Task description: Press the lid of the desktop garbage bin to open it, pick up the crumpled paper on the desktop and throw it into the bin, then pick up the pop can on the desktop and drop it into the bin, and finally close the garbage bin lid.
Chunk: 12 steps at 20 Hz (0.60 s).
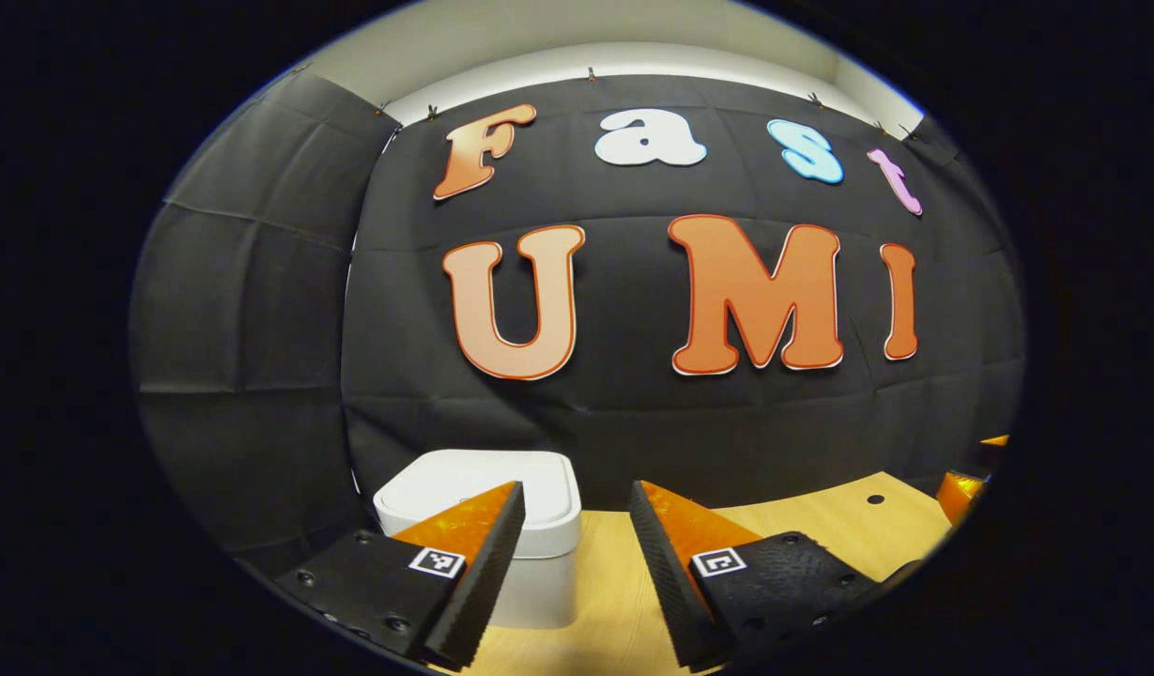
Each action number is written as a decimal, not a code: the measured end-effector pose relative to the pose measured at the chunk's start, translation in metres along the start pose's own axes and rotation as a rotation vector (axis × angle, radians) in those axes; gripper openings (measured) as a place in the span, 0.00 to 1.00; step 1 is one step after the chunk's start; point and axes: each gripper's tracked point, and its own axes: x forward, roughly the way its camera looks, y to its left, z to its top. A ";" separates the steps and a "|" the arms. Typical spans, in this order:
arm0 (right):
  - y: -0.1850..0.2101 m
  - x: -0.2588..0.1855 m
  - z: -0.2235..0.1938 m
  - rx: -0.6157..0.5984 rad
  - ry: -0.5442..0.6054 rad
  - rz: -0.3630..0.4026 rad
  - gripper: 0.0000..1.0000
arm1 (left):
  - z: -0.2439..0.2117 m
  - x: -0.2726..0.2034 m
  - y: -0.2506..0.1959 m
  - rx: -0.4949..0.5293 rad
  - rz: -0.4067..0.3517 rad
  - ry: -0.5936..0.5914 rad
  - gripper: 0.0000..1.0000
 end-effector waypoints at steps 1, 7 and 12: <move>0.001 0.001 0.000 -0.002 0.000 -0.001 0.94 | 0.002 0.006 0.007 -0.009 -0.002 0.005 0.67; 0.006 0.005 -0.002 -0.014 0.003 0.001 0.94 | 0.003 0.048 0.051 -0.024 0.006 0.037 0.07; 0.008 0.008 -0.006 -0.025 0.010 -0.003 0.95 | -0.045 0.092 0.095 -0.056 0.001 0.206 0.00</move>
